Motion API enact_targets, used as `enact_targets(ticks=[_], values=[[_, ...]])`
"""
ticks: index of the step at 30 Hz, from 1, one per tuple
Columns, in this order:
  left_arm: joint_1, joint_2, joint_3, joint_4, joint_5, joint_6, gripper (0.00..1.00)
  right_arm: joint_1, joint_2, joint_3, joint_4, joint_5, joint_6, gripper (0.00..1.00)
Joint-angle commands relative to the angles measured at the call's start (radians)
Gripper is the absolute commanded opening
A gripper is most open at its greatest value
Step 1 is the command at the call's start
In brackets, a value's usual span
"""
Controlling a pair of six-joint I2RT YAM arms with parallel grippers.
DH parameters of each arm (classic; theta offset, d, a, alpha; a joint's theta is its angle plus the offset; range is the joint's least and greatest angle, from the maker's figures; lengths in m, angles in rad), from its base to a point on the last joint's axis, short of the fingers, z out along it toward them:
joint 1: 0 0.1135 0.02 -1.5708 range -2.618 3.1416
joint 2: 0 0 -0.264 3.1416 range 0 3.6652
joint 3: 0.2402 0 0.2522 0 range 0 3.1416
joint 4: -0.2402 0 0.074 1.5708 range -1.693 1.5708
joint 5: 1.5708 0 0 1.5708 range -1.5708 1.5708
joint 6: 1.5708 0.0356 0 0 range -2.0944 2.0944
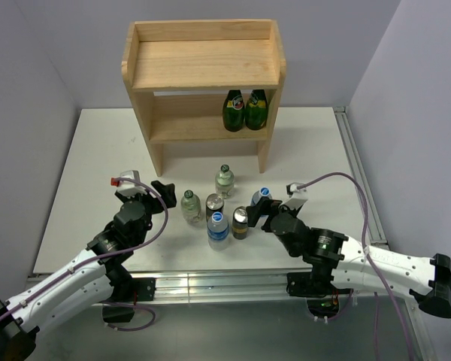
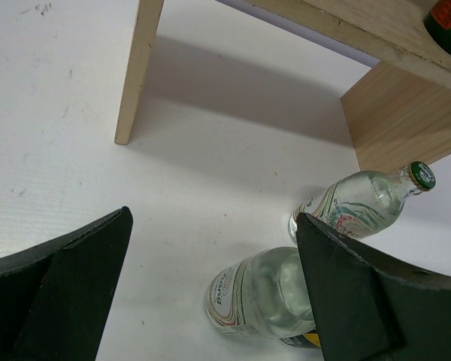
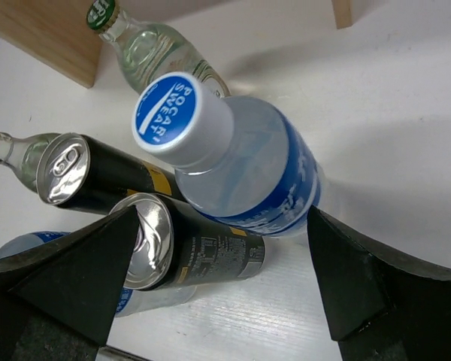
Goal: Place and organize the beverage onto the shelf
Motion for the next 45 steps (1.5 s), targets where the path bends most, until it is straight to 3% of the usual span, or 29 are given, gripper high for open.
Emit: enact_targets(ticks=[1, 9, 20, 29, 33, 45], values=[[-0.004, -0.001, -0.007, 0.042, -0.004, -0.002, 0.97, 0.011, -0.046, 0.032, -0.066, 0.088, 0.002, 1.0], [-0.007, -0.001, -0.007, 0.044, -0.003, -0.004, 0.97, 0.009, -0.041, 0.037, -0.093, 0.174, -0.001, 1.0], [-0.01, -0.018, -0.01, 0.033, -0.003, -0.007, 0.97, -0.005, 0.126, 0.003, 0.059, 0.163, -0.018, 1.0], [-0.012, -0.023, -0.012, 0.035, -0.001, -0.008, 0.97, -0.055, 0.121, -0.029, 0.105, 0.148, -0.048, 1.0], [-0.013, -0.017, -0.01, 0.035, -0.001, -0.008, 0.97, -0.06, 0.14, -0.026, 0.076, 0.165, 0.002, 1.0], [-0.019, -0.011, -0.013, 0.045, 0.005, -0.01, 0.97, -0.061, 0.242, -0.124, 0.207, 0.166, 0.142, 1.0]])
